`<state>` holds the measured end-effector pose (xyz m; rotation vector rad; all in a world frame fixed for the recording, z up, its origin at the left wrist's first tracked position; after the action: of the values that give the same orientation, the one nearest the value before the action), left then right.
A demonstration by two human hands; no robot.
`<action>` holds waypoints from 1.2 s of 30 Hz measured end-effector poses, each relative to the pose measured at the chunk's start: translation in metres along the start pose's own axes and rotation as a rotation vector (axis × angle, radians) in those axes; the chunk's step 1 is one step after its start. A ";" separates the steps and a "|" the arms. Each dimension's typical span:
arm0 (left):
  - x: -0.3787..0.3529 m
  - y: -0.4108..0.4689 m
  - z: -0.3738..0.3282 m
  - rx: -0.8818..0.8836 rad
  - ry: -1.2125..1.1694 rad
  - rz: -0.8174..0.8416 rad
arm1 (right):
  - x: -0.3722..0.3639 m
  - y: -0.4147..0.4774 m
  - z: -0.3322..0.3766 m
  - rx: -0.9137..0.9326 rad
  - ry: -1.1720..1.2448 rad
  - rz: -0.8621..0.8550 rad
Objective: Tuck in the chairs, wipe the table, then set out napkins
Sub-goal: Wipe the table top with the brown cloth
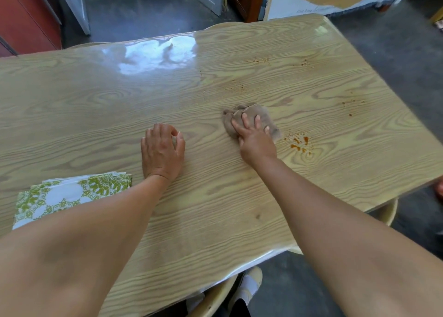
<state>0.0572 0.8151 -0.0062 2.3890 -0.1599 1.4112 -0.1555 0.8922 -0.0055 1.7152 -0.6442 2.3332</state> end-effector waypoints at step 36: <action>-0.037 -0.044 -0.084 -0.003 -0.005 0.107 | -0.041 -0.196 -0.008 0.334 -0.069 -0.077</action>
<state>-0.0185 0.8830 -0.0124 2.4133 -0.2945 1.4507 -0.0738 1.0749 0.0004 1.9223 -0.1990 2.4444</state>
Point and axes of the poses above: each hand's wrist, its own y-axis towards the middle knuckle, its own x-axis out of the back of the hand, z = x × y, the point moved 6 cm from there along y, towards the middle knuckle
